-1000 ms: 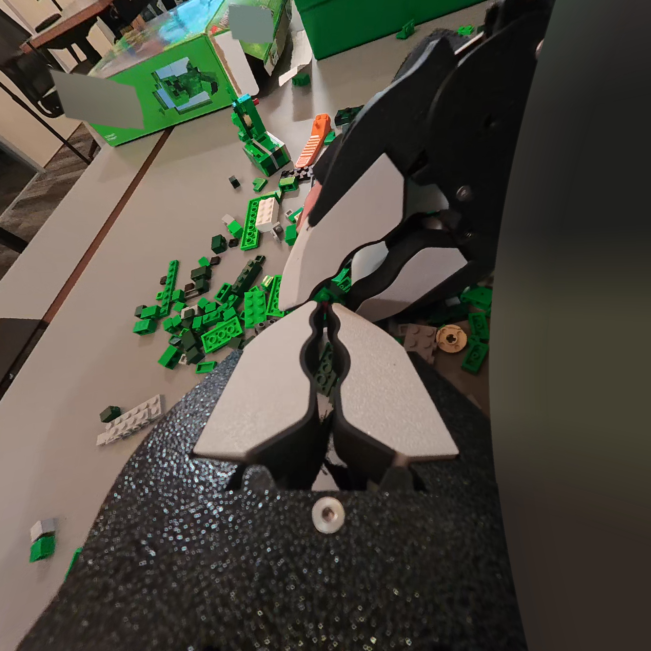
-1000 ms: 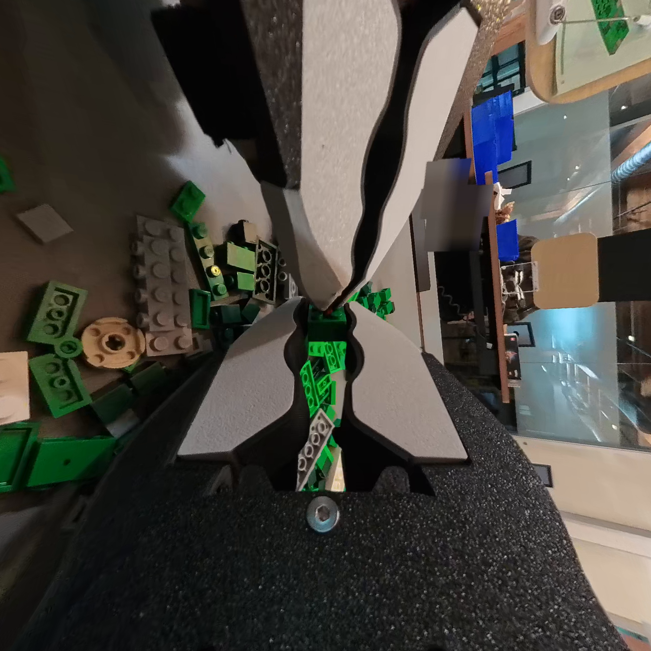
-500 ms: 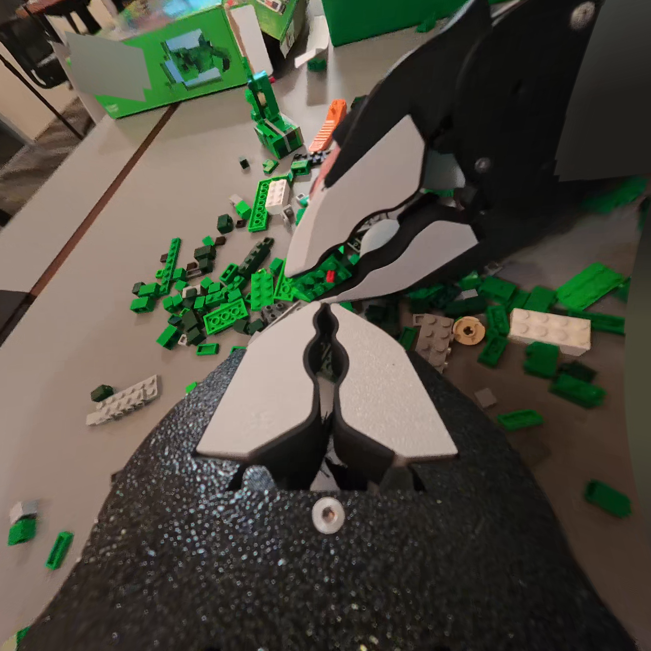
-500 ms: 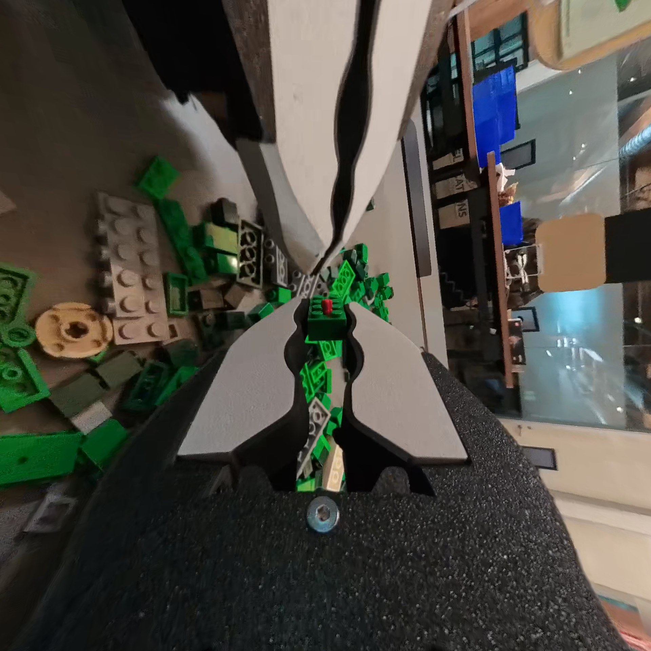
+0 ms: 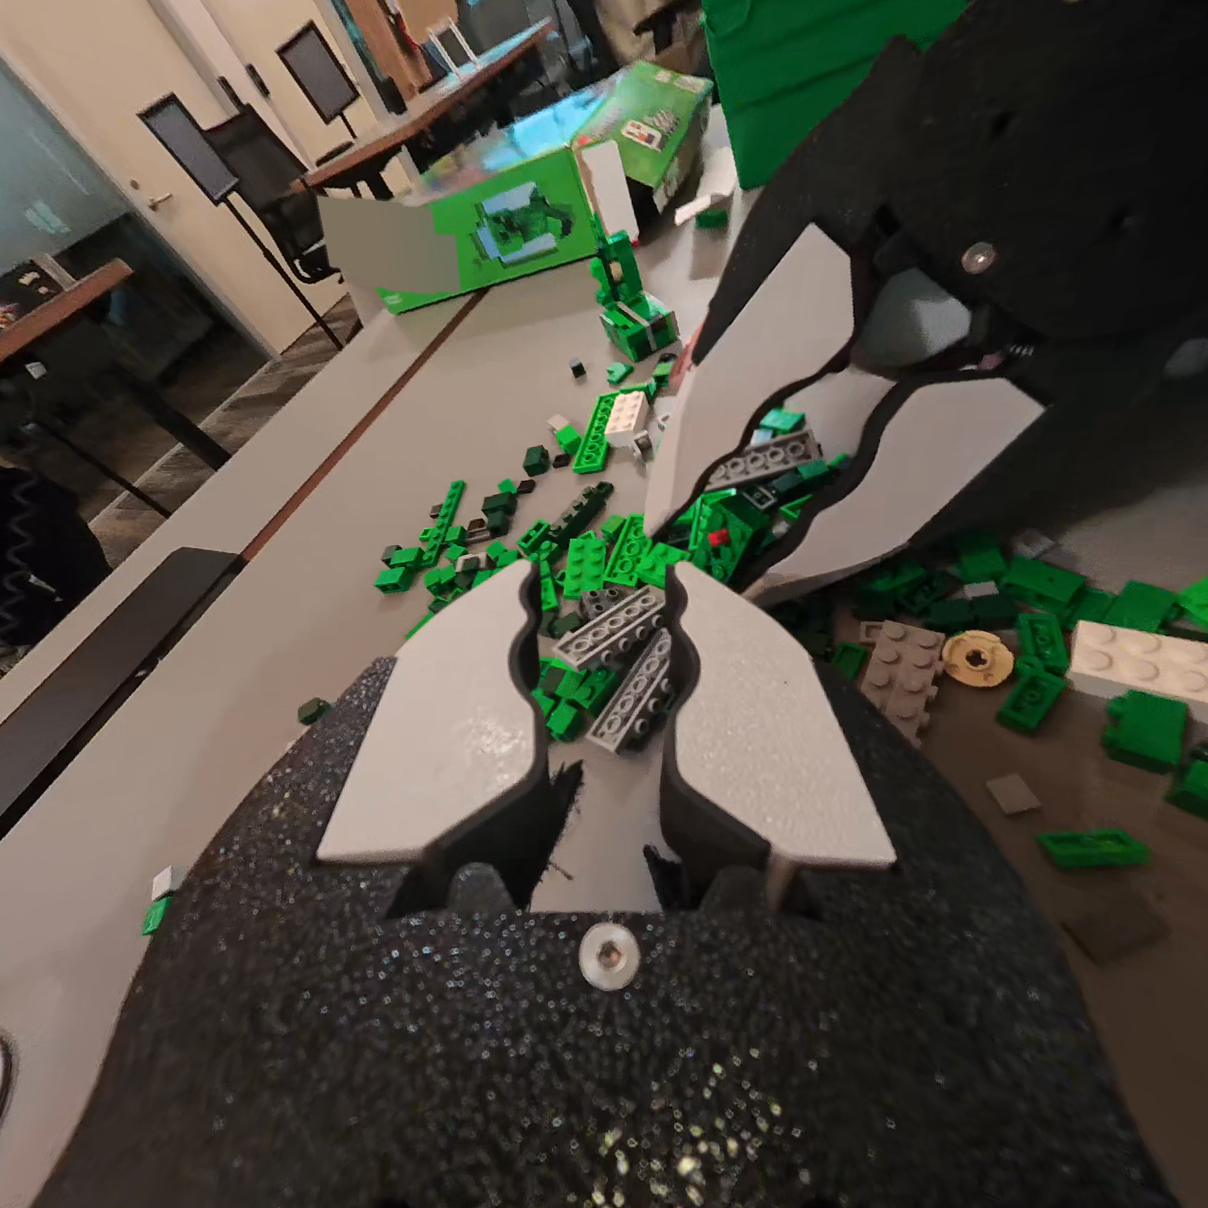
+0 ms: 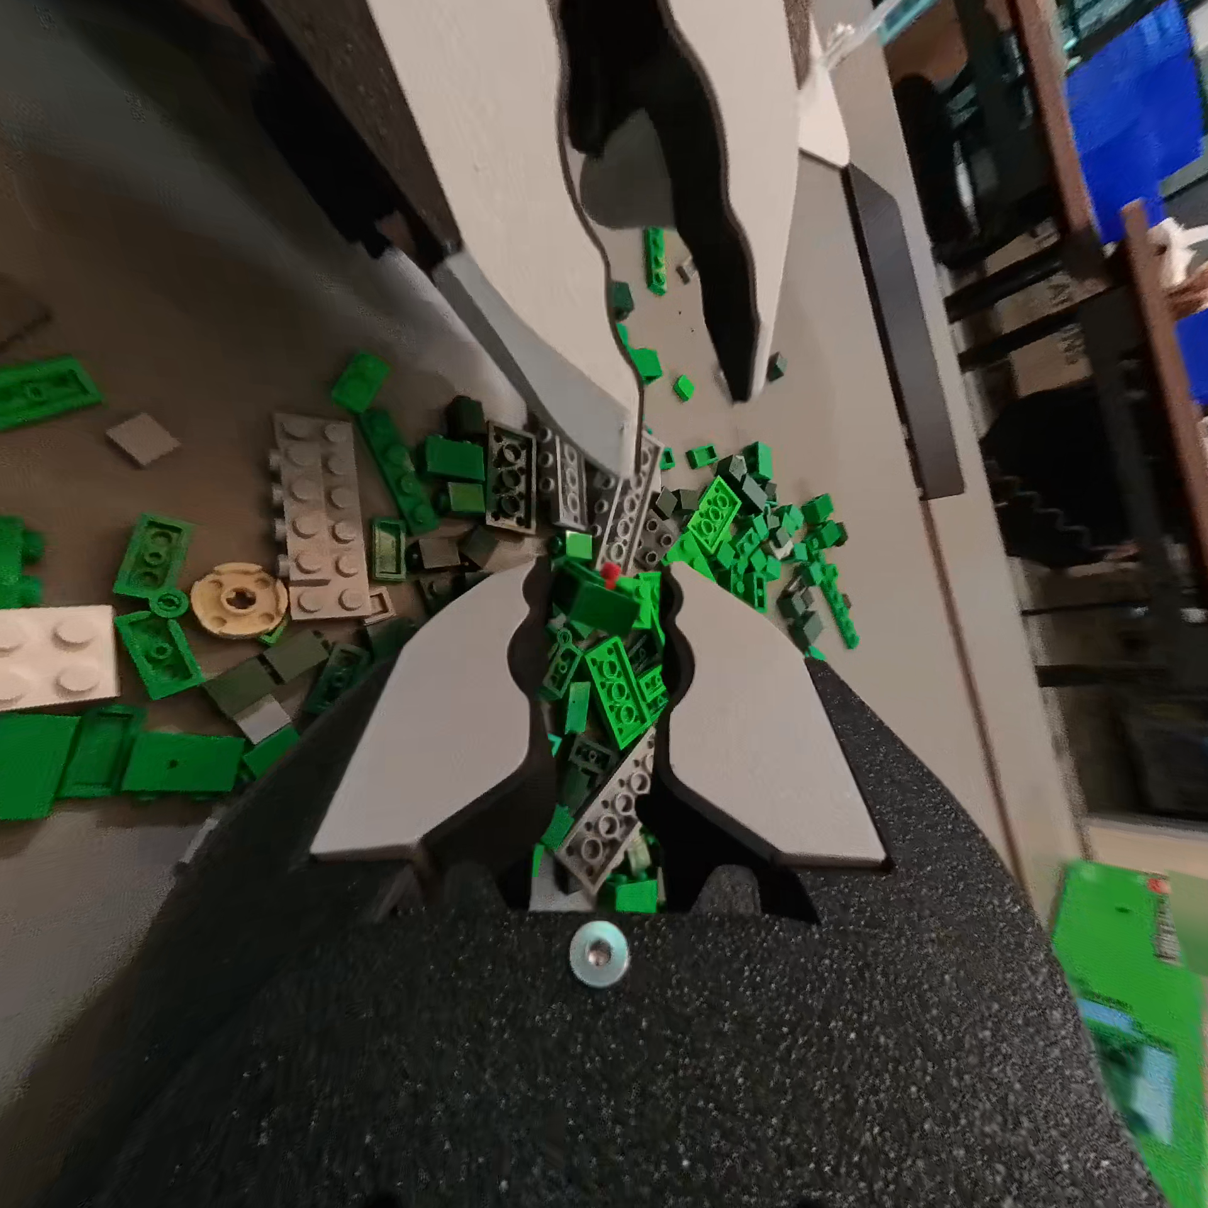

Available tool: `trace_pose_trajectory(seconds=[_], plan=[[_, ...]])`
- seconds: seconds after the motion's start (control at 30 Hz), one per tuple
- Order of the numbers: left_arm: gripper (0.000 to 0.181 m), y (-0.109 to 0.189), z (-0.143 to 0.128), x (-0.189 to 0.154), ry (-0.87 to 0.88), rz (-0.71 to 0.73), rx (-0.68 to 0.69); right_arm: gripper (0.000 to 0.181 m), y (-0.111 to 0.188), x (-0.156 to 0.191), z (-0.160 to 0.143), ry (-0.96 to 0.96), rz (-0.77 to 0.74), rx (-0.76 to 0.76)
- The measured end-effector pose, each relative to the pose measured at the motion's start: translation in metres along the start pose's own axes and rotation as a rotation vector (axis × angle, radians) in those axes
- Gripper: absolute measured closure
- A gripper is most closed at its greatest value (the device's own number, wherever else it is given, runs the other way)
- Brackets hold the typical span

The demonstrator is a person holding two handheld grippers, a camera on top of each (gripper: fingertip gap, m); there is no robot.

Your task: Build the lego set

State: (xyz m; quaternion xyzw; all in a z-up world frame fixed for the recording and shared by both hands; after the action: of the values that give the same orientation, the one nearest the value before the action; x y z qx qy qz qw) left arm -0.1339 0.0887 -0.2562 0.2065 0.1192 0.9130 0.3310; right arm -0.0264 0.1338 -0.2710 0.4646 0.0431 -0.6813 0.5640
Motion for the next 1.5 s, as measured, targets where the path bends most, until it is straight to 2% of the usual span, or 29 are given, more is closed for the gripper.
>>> trace_pose_trajectory(seconds=[0.07, 0.13, 0.27, 0.4, 0.6, 0.67, 0.73, 0.97, 1.07, 1.13, 1.27, 1.4, 1.5], plan=[[0.152, 0.004, 0.001, 0.004, 0.011, 0.036, -0.042, 0.143, 0.002, -0.004, -0.002, -0.065, 0.021, -0.006], [0.171, 0.009, 0.001, 0.010, 0.014, 0.106, -0.068, 0.141, 0.004, -0.008, -0.003, -0.113, 0.052, -0.028], [0.179, 0.016, 0.002, 0.017, 0.051, 0.140, -0.134, 0.139, 0.010, -0.012, -0.008, -0.188, 0.148, -0.052], [0.181, 0.028, 0.004, 0.024, 0.093, 0.170, -0.248, 0.154, 0.018, -0.016, -0.011, -0.244, 0.192, -0.111], [0.181, 0.032, 0.003, 0.030, 0.153, 0.149, -0.304, 0.175, 0.018, -0.015, -0.019, -0.290, 0.274, 0.040], [0.181, 0.031, 0.003, 0.029, 0.138, 0.147, -0.300, 0.181, 0.018, -0.013, -0.023, -0.258, 0.269, 0.093], [0.181, 0.031, 0.003, 0.028, 0.130, 0.150, -0.298, 0.181, 0.020, -0.016, -0.021, -0.246, 0.237, 0.080], [0.181, 0.044, 0.001, 0.039, 0.202, 0.238, -0.397, 0.178, 0.025, -0.032, 0.006, -0.291, -0.044, -0.196], [0.181, 0.048, 0.001, 0.040, 0.205, 0.228, -0.422, 0.179, 0.017, -0.023, 0.015, -0.309, 0.057, -0.189], [0.171, 0.049, 0.001, 0.041, 0.212, 0.232, -0.436, 0.176, 0.006, -0.023, 0.017, -0.280, 0.137, -0.145], [0.174, 0.050, 0.000, 0.043, 0.223, 0.222, -0.450, 0.170, -0.022, -0.031, 0.023, -0.196, 0.335, -0.049], [0.179, 0.049, 0.000, 0.041, 0.211, 0.213, -0.436, 0.170, -0.049, -0.034, 0.035, -0.147, 0.458, -0.023], [0.180, 0.047, 0.001, 0.040, 0.199, 0.208, -0.421, 0.172, -0.056, -0.029, 0.024, -0.063, 0.560, 0.119]])
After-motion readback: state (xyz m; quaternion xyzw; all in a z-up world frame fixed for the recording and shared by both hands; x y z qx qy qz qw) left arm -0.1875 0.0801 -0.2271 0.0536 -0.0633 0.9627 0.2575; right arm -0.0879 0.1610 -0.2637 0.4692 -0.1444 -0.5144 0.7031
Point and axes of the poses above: each gripper's, where its closed fingertips meet, y back along the fingers, z out of its top, x = y × z across the jaws, the point moved 7 cm from there along y, back along the fingers, and after that the axes turned 9 degrees about -z, right-handed, at the moved point
